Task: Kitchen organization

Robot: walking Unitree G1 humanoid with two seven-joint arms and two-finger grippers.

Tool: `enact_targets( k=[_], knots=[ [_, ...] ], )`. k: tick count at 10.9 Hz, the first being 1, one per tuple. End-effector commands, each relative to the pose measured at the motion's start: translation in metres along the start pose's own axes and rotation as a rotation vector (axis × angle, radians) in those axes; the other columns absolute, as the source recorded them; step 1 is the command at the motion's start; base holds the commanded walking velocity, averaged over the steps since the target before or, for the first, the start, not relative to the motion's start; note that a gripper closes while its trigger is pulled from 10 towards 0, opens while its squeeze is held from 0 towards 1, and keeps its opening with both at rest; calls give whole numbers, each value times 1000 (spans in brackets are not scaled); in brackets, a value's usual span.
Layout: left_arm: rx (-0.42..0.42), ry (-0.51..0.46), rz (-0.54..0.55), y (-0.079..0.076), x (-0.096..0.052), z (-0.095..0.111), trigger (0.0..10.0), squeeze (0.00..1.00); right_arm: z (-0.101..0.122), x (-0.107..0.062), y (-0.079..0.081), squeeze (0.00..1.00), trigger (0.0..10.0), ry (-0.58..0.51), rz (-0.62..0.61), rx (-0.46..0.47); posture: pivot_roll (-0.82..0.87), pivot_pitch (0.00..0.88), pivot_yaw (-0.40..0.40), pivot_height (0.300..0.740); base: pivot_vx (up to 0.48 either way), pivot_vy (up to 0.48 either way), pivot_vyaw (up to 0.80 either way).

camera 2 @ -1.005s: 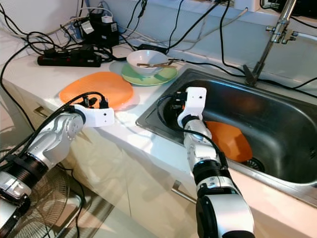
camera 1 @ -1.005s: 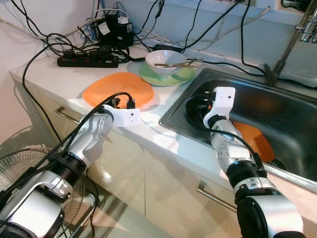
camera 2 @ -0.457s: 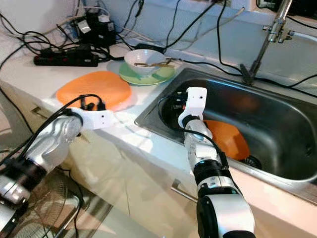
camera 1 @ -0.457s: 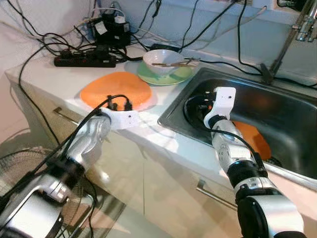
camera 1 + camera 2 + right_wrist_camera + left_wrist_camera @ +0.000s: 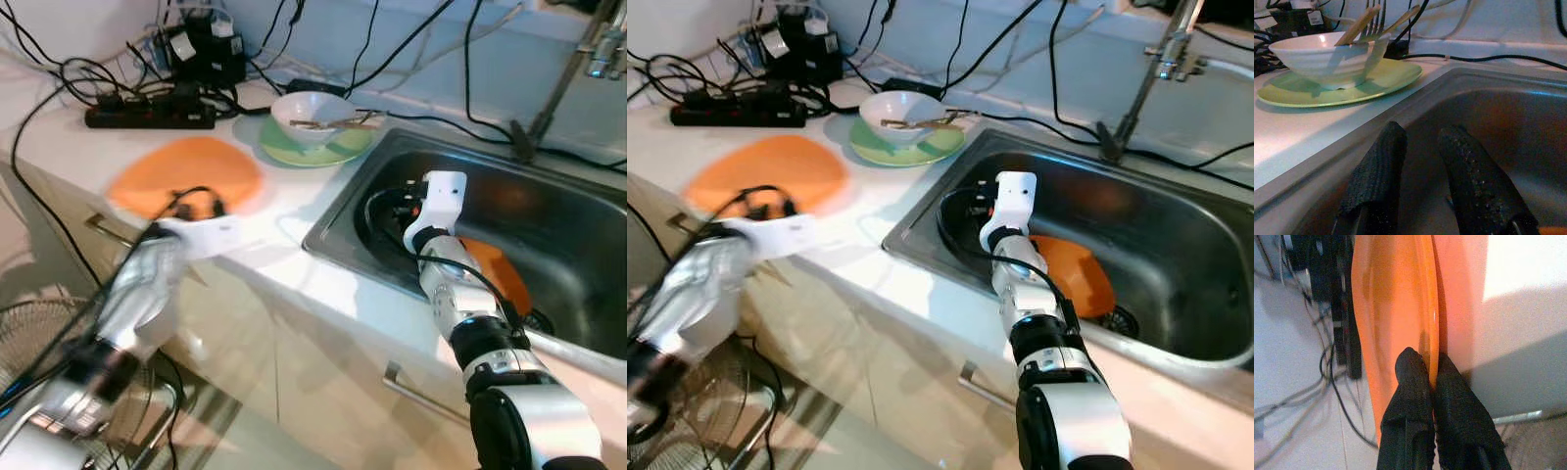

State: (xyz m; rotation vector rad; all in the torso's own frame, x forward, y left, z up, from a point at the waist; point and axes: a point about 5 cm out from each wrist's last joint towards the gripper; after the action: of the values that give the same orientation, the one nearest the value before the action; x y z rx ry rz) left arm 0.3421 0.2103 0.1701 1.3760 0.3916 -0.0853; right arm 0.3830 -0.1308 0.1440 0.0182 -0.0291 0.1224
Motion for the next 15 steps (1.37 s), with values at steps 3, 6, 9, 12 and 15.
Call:
enact_targets(
  k=[3,6,9,12,15],
  knots=[
    [-42,40,115,11,-8,-12,10000,0,2,2,2,0,10000,1,13,-5,265,27,-69,740,0,0,0],
    [5,-135,367,47,-17,24,10000,0,2,1,2,0,10000,-4,7,-2,255,6,-55,740,0,0,0],
    [43,-315,448,56,-26,62,10000,0,2,1,3,0,10000,-6,6,14,257,0,-46,740,0,0,0],
    [69,-478,447,53,-32,100,10000,0,16,5,-2,1000,10000,-56,3,83,249,0,-38,740,0,0,0],
    [72,-580,410,44,-32,131,10000,0,37,8,-20,824,10000,-112,0,294,222,0,-24,740,0,0,0]
  ],
)
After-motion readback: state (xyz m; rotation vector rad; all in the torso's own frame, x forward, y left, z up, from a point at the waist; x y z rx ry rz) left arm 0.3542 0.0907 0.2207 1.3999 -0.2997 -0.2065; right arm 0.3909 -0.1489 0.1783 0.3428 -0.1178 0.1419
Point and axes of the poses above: a point about 5 cm out from each wrist's last joint towards the gripper, its own x axis pointing out of the wrist towards the gripper, its own z axis along the axis of the wrist's last joint, y = z × x, and after that the axes turned 5 degrees about -x, right-handed
